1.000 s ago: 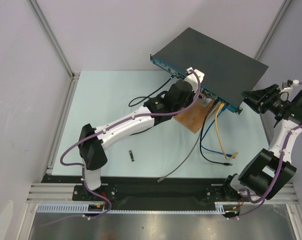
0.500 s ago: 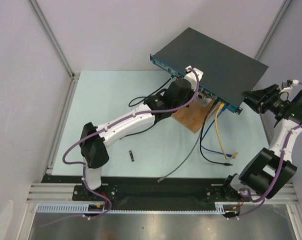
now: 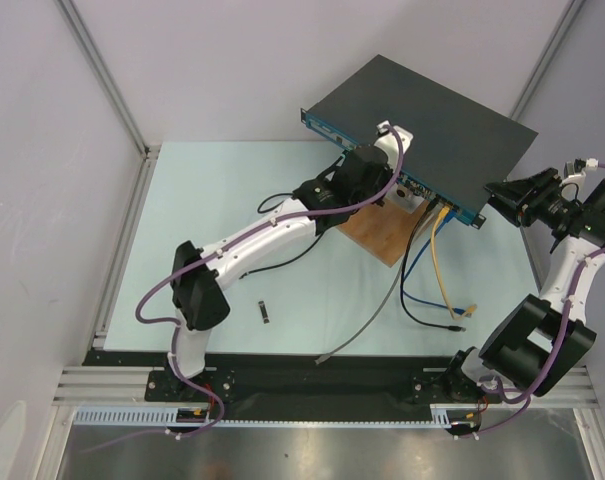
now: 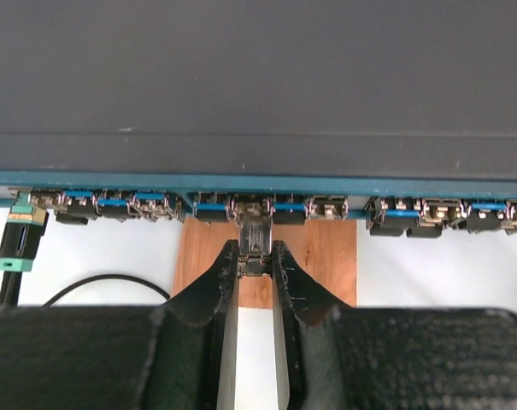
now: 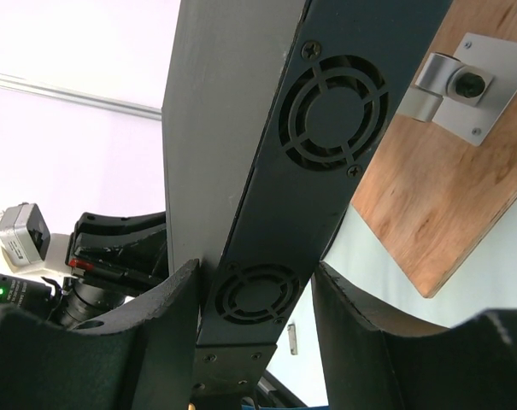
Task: Insert the plug into the switch port
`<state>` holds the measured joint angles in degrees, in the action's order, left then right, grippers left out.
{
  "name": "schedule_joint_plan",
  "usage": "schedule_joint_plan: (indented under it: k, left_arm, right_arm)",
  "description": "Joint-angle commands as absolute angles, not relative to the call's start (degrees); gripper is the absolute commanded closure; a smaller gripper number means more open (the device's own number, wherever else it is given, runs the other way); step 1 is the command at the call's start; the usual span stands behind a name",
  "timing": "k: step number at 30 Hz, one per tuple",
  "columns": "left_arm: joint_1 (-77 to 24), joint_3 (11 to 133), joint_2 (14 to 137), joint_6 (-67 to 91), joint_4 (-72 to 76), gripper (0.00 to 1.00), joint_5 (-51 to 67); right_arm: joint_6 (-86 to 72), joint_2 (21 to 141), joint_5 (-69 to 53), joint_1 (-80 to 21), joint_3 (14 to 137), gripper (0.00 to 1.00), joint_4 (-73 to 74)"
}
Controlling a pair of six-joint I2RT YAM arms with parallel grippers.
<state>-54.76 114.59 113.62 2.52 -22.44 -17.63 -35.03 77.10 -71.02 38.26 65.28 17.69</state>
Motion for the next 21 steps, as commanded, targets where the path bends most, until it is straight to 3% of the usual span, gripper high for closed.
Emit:
schedule_joint_plan:
  k: [1,6,9,13,21]
  left_arm:
    - [-54.6,118.7,114.6,1.8,-15.6,1.0,-16.8]
    - [-54.3,123.8,117.4,1.6,-15.7,0.97,-17.3]
    - [-54.1,124.6,117.2,0.7,-16.4,0.89,-16.9]
    - [-53.3,121.8,114.9,1.1,-18.6,0.69,-13.6]
    - [-51.9,111.5,104.8,0.8,-19.8,0.53,-7.5]
  right_arm:
    - [-29.3,78.5,-69.4,35.2,65.8,1.0,18.6]
    - [-29.1,78.7,-69.4,35.1,66.1,1.0,18.8]
    - [-29.0,78.8,-69.4,35.1,66.3,1.0,19.0]
    - [-29.1,78.9,-69.3,35.1,66.3,1.0,19.0]
    - [-28.9,79.0,-70.0,35.2,66.7,1.0,18.6]
